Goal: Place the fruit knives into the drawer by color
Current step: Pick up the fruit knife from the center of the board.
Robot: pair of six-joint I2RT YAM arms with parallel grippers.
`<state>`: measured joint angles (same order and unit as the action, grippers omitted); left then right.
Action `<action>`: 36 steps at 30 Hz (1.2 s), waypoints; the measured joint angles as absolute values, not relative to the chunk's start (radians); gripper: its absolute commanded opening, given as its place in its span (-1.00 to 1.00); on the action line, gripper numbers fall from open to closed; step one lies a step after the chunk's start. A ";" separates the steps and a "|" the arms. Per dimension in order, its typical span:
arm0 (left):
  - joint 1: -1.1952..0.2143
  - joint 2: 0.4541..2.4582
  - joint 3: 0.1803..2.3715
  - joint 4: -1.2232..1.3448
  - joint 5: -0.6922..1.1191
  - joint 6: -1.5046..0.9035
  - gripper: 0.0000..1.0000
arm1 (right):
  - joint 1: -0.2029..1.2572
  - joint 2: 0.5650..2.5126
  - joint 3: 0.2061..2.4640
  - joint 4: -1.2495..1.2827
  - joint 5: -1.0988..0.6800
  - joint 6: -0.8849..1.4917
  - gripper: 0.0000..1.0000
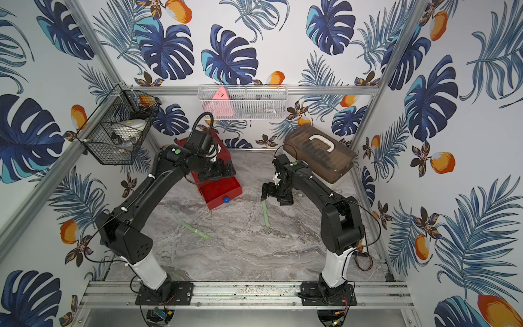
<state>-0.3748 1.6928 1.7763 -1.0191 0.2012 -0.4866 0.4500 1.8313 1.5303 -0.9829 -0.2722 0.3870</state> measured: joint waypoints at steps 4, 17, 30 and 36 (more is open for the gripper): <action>-0.404 1.541 1.500 -0.944 0.257 -0.533 0.97 | 0.495 1.808 1.467 -0.985 -0.228 0.347 0.86; -0.452 1.303 1.040 -0.673 0.363 -0.667 0.97 | 0.558 1.885 1.433 -0.932 -0.139 0.321 0.71; -0.456 1.325 1.024 -0.648 0.382 -0.665 0.98 | 0.632 2.000 1.511 -0.910 -0.063 0.303 0.17; -0.456 1.334 1.026 -0.648 0.395 -0.652 0.98 | 0.666 2.026 1.519 -0.910 -0.004 0.306 0.12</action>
